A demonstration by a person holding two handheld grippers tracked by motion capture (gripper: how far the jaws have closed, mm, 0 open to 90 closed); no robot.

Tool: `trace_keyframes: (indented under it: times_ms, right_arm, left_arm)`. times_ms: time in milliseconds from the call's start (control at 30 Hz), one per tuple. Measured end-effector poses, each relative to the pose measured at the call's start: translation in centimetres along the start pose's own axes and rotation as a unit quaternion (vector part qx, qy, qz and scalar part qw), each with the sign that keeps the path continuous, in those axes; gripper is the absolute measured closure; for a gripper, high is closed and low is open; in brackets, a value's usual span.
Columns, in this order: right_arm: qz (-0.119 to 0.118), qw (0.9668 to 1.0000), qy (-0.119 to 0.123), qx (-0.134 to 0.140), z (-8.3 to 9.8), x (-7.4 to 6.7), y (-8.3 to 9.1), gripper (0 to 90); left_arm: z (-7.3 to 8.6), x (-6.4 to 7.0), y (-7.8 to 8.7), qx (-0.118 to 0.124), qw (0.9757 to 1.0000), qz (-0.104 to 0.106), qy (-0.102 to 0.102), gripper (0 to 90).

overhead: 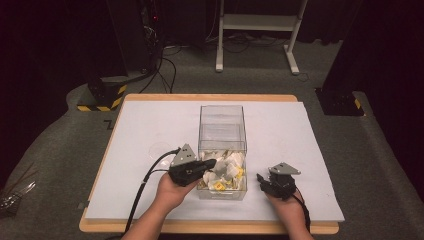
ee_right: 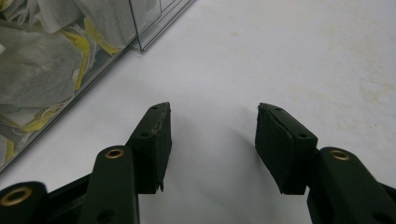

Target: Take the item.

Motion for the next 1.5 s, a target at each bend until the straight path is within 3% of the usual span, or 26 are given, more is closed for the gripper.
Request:
trace_keyframes:
  times_ms: [333,767,1167,1500]
  right_arm:
    - [0.003,1.0,-0.001,0.0,0.0,0.1,0.0,46.0]
    - [0.003,1.0,-0.001,-0.002,0.0,0.1,-0.1,46.1]
    - [0.001,1.0,-0.005,-0.002,0.0,0.1,0.0,46.1]
    - [0.002,1.0,-0.003,0.001,0.0,0.1,0.0,46.1]
  left_arm:
    - [-1.3,-0.5,2.5,0.055,0.9982,-0.021,0.008,90.0]
    - [-3.9,-0.8,6.2,0.127,0.9904,-0.055,0.002,90.0]
    - [-5.6,-0.8,8.1,0.162,0.985,-0.061,-0.003,90.0]
    - [-6.5,-0.8,8.9,0.173,0.9828,-0.063,-0.008,90.0]
Point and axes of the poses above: each handheld gripper's, and its own axes: y roughly backward along the jaws, z roughly out of its underside, x roughly to its right, the point moved 10 cm from there along -y, roughly forward along the jaws, and after that the axes turned 12 degrees about -x, right-handed, at the moved point
